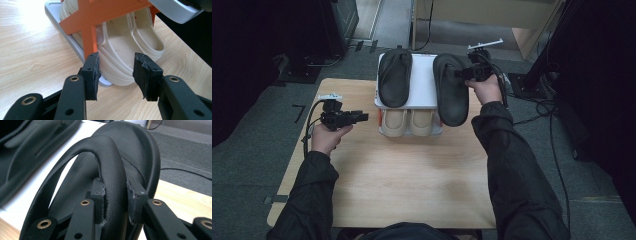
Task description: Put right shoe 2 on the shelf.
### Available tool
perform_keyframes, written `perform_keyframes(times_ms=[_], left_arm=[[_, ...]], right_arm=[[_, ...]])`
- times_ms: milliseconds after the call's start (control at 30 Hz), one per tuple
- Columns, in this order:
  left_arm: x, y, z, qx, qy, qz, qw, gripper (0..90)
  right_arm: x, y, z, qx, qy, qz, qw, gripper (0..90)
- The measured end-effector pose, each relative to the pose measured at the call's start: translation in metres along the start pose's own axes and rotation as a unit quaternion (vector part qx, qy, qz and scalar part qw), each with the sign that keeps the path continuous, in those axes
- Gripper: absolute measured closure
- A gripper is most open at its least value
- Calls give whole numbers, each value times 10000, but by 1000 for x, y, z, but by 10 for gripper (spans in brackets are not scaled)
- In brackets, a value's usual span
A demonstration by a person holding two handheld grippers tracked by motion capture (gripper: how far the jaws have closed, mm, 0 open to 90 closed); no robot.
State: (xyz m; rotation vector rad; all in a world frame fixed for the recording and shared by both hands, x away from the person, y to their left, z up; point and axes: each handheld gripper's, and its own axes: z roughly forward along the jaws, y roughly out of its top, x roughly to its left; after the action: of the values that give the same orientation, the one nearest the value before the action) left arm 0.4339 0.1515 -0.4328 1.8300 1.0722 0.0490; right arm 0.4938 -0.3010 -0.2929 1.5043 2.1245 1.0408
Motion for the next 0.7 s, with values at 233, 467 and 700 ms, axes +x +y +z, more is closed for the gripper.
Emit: perform_keyframes(times_ms=[233, 467, 700], left_arm=[[1, -4, -5, -3, -19, -1, 10000, 563], [-2, -7, -5, -4, -20, 48, 10000, 563], [-3, -7, -2, 28, -48, 96, 9999, 562]], right_arm=[[14, 25, 35, 124, 83, -30, 9999, 706], [19, 40, 60, 209, 114, 53, 9997, 706], [26, 45, 79, 260, 103, 177, 9995, 705]])
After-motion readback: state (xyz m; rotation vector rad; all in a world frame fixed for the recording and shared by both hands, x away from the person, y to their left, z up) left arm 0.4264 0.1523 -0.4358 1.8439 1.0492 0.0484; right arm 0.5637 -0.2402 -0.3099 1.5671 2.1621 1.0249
